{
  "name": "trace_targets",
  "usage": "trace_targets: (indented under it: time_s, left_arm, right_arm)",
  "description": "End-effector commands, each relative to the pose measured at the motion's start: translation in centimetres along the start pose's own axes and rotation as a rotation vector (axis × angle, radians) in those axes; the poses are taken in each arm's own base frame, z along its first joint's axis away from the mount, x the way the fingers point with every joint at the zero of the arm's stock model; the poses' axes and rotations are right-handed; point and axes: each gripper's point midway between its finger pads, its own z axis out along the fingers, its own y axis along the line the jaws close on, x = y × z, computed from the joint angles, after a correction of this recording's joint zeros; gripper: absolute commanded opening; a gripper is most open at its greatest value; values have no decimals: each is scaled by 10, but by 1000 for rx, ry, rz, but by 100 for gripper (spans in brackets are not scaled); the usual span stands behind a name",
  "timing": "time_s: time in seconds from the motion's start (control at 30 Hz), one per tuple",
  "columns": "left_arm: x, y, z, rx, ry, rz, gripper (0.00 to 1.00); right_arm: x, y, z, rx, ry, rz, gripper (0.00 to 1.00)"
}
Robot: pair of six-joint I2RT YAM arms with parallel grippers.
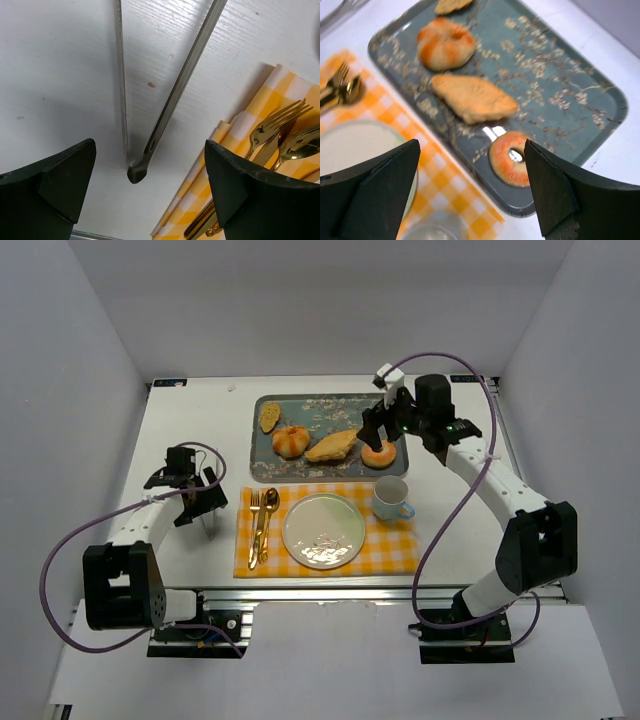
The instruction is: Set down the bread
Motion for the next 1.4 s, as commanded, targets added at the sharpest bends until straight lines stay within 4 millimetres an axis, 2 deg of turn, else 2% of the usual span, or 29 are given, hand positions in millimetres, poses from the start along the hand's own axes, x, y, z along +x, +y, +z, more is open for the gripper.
trace_targets:
  time_s: [0.0,0.03,0.1,0.13,0.17,0.2,0.23,0.27,0.3,0.33,0.37,0.43,0.73,1.0,1.13,1.37]
  left_arm:
    - [-9,-5,4,25,-23,22,98]
    - [-8,-4,8,18,-8,27,98]
    - [-9,-6,12,23,-1,33,98]
    - [-9,-7,15,26,0,38,97]
    - [-9,-8,16,27,2,38,97]
    - [-9,-8,18,27,2,40,97]
    - [-10,-8,19,25,2,40,96]
    - [-10,-8,20,25,0,40,96]
    - [-11,-7,21,20,-2,41,95]
    - [-10,-6,23,13,4,42,95]
    - [-8,-4,25,4,10,41,93]
    - [-4,-1,29,-17,21,40,91]
    - [10,9,49,-70,72,37,74]
    - [1,5,58,-62,50,37,57]
    - [-4,2,62,-51,33,52,56]
    - [-7,2,69,-66,48,70,71]
  right_arm:
    - [0,10,-20,-124,-67,-111,89]
    - [3,30,-31,-253,-86,-145,88]
    - [2,46,-56,-404,-180,-265,72]
    - [2,52,-64,-422,-197,-290,59]
    - [6,54,-66,-428,-195,-298,23]
    - [12,58,-67,-442,-191,-298,12]
    - [13,60,-70,-443,-193,-312,9]
    - [19,62,-71,-453,-177,-303,10]
    - [21,65,-72,-466,-172,-298,18]
    - [22,66,-73,-472,-169,-307,33]
    - [26,69,-74,-483,-151,-288,74]
    - [30,73,-77,-497,-144,-277,89]
    - [28,77,-82,-494,-151,-220,89]
    - [33,78,-83,-494,-142,-198,89]
    - [34,78,-83,-497,-144,-194,90]
    - [33,79,-85,-500,-147,-188,89]
